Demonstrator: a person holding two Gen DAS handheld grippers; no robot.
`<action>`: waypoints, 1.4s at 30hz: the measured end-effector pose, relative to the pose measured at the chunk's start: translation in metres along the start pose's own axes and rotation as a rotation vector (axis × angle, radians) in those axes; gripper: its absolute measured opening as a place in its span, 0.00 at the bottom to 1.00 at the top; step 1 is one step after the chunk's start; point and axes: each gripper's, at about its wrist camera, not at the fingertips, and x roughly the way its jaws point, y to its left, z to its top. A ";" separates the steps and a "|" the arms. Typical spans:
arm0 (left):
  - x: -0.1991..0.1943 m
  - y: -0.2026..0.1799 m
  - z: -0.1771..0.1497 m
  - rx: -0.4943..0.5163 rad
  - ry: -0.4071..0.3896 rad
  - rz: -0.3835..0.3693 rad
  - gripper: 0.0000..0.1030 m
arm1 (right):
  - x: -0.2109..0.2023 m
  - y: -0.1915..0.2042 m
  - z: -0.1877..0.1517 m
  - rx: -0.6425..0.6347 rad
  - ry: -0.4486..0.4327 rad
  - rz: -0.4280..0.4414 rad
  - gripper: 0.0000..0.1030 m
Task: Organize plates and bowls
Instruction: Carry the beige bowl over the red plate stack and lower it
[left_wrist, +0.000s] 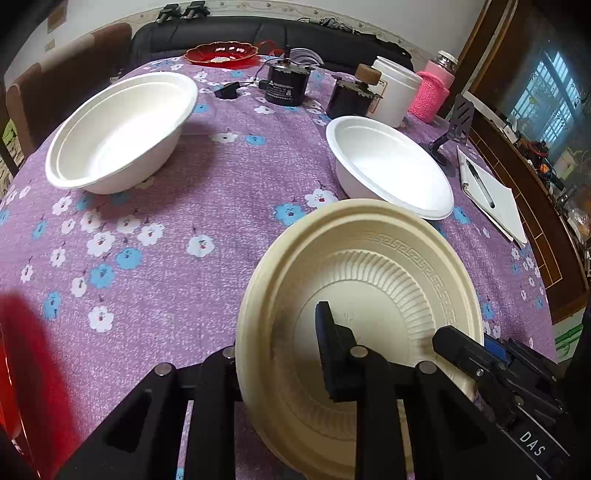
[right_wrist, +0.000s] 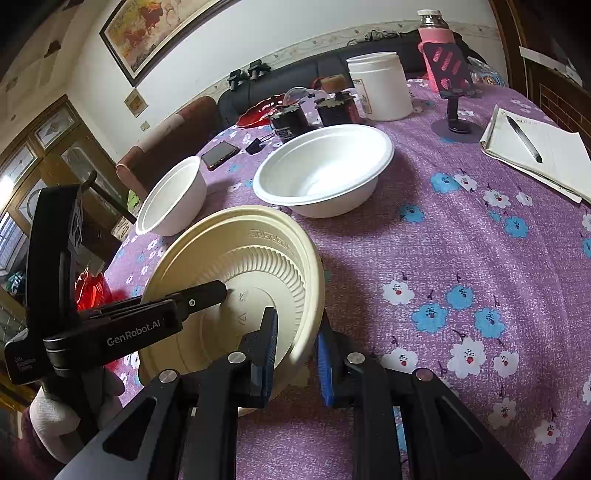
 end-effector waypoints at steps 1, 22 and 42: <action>-0.002 0.002 -0.001 -0.006 0.001 -0.004 0.21 | -0.001 0.001 0.000 0.000 -0.008 0.004 0.20; -0.099 0.049 -0.048 -0.077 -0.144 0.080 0.21 | -0.019 0.075 -0.022 -0.095 -0.070 0.145 0.18; -0.204 0.203 -0.077 -0.371 -0.295 0.201 0.29 | 0.028 0.265 -0.007 -0.298 -0.014 0.283 0.19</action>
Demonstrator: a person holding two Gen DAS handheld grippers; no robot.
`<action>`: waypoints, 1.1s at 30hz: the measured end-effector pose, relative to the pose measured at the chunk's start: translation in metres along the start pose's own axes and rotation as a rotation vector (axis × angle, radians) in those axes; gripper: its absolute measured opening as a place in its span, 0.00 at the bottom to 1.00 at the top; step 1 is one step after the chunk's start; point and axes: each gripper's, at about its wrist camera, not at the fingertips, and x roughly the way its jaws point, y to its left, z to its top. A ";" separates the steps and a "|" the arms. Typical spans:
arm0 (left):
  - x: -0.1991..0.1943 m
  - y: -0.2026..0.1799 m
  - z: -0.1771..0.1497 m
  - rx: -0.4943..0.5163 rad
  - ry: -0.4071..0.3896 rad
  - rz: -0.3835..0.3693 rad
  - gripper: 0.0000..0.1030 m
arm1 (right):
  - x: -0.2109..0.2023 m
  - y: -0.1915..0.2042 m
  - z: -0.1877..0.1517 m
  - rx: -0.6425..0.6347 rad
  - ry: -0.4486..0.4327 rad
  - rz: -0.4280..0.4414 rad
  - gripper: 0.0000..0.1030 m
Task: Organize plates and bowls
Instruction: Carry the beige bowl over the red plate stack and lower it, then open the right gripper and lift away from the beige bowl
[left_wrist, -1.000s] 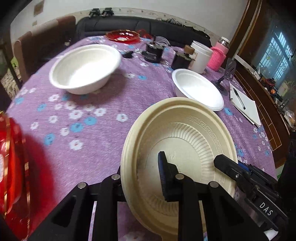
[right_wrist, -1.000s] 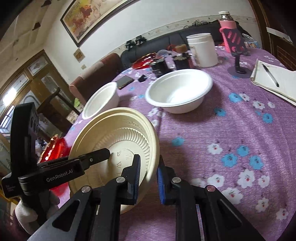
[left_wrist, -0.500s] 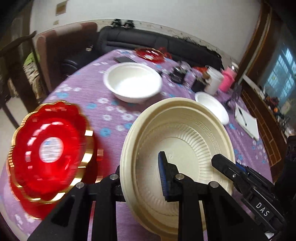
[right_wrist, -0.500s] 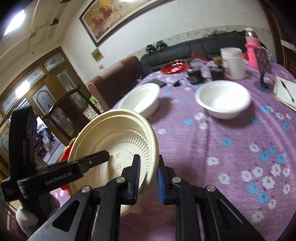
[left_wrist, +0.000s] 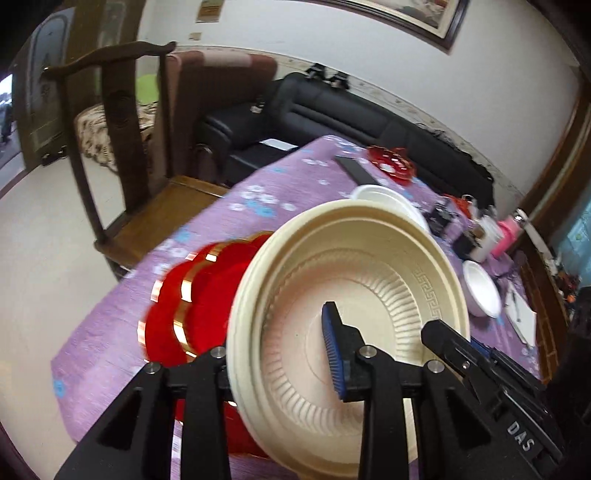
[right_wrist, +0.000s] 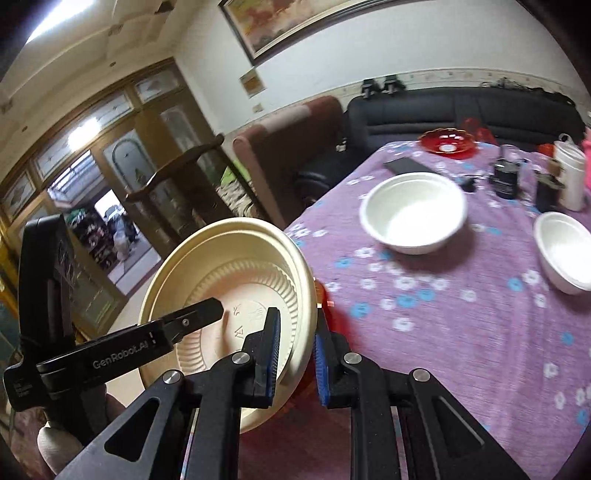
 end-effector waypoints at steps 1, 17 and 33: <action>0.002 0.004 0.002 -0.003 0.002 0.007 0.29 | 0.005 0.003 0.000 -0.005 0.007 -0.001 0.19; 0.041 0.039 0.016 0.001 0.065 0.042 0.35 | 0.060 0.009 -0.001 -0.013 0.107 -0.071 0.19; 0.001 0.043 0.022 -0.038 -0.085 -0.017 0.72 | 0.054 0.010 0.000 0.017 0.025 -0.081 0.53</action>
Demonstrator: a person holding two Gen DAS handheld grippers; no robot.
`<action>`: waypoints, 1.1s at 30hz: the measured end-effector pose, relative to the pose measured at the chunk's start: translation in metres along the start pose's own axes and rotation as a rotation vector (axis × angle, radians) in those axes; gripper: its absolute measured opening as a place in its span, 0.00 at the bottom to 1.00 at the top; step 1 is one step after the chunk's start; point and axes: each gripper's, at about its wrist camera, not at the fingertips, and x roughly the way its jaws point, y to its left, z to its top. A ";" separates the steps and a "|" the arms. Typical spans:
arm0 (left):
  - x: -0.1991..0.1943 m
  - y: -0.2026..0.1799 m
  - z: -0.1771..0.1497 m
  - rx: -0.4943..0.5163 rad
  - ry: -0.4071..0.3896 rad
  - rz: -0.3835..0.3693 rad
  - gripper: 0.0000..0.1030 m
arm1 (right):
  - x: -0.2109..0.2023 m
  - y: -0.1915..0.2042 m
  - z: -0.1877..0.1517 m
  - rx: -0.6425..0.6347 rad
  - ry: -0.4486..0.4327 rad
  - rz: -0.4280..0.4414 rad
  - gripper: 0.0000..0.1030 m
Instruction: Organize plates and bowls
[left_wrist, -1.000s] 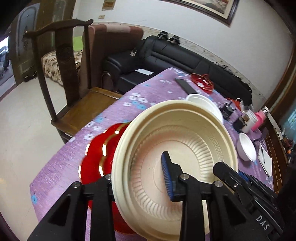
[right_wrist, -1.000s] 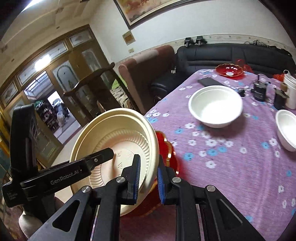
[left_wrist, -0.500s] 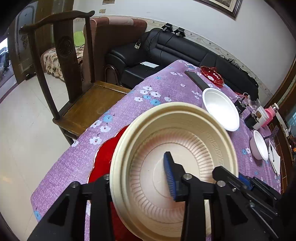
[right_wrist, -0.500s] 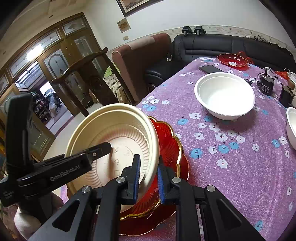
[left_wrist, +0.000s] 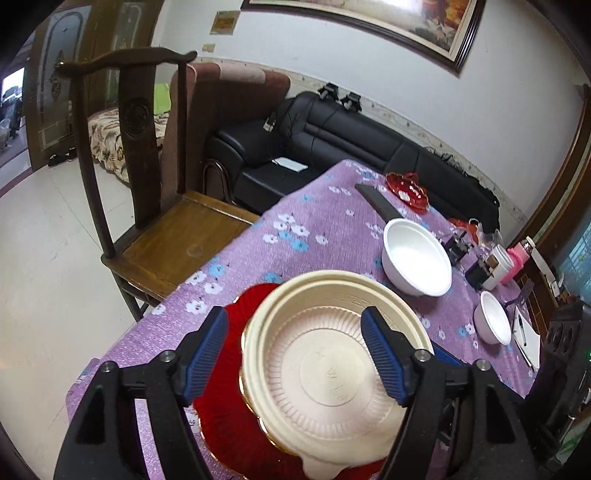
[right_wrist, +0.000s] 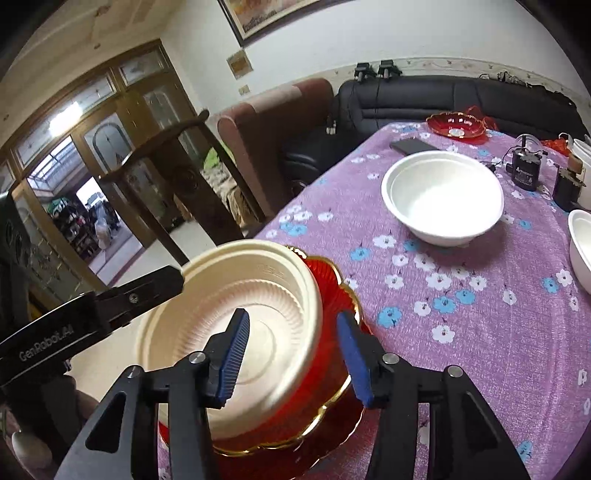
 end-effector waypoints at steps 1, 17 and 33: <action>-0.003 0.000 0.000 0.000 -0.008 0.002 0.73 | -0.003 0.000 0.000 0.002 -0.011 0.004 0.54; -0.044 -0.058 -0.037 0.145 -0.068 -0.060 0.88 | -0.071 -0.037 -0.006 0.034 -0.140 -0.057 0.67; -0.028 -0.135 -0.079 0.340 0.016 -0.102 0.88 | -0.126 -0.166 -0.017 0.222 -0.199 -0.246 0.67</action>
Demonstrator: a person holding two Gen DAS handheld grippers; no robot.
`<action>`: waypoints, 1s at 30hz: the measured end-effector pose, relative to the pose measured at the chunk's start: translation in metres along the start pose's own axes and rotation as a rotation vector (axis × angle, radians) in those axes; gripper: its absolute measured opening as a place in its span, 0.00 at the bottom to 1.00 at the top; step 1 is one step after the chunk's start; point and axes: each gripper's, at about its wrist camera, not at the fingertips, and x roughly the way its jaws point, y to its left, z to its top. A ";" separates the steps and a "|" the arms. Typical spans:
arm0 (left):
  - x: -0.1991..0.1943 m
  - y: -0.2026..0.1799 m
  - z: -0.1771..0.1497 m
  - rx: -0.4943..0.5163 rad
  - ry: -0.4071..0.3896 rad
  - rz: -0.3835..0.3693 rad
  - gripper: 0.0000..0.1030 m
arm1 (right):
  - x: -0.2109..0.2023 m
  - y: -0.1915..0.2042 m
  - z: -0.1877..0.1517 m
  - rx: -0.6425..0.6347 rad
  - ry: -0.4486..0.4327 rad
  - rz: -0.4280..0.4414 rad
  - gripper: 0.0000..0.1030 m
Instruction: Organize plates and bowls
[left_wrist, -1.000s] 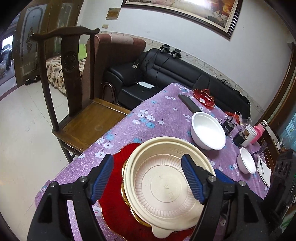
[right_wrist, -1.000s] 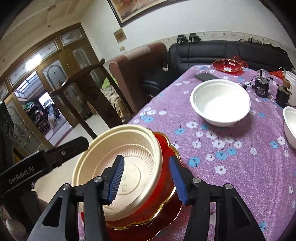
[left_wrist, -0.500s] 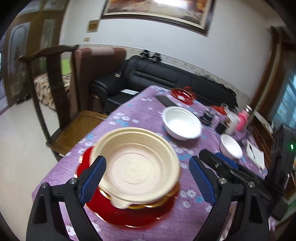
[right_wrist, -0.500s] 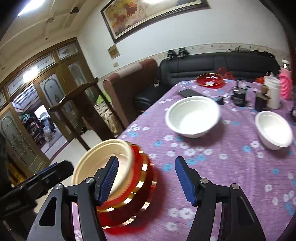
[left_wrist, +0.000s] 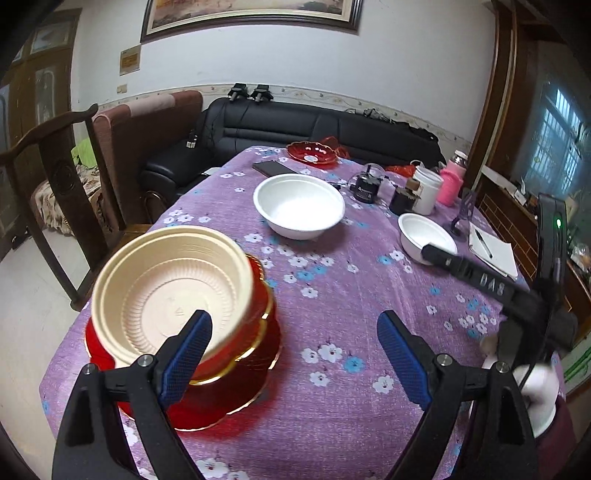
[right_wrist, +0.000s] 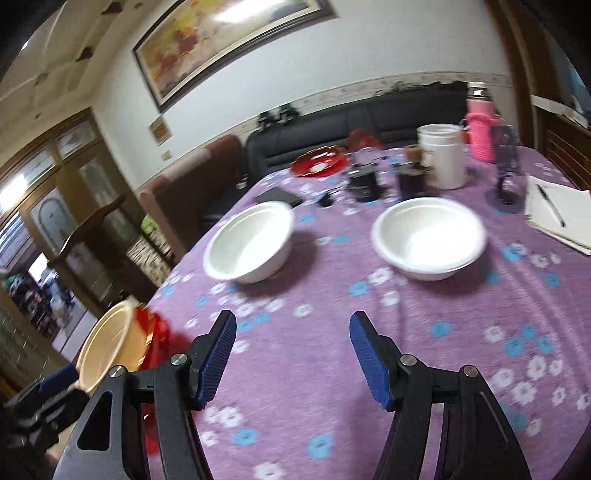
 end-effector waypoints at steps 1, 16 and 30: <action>0.001 -0.002 0.000 0.004 0.001 0.004 0.88 | 0.000 -0.007 0.003 0.003 -0.012 -0.018 0.67; -0.003 -0.036 0.012 0.059 -0.064 0.073 0.88 | 0.007 -0.079 -0.013 0.089 -0.071 -0.293 0.66; -0.182 -0.002 0.057 0.121 -0.414 -0.110 0.88 | -0.206 -0.028 0.093 -0.033 -0.361 -0.323 0.67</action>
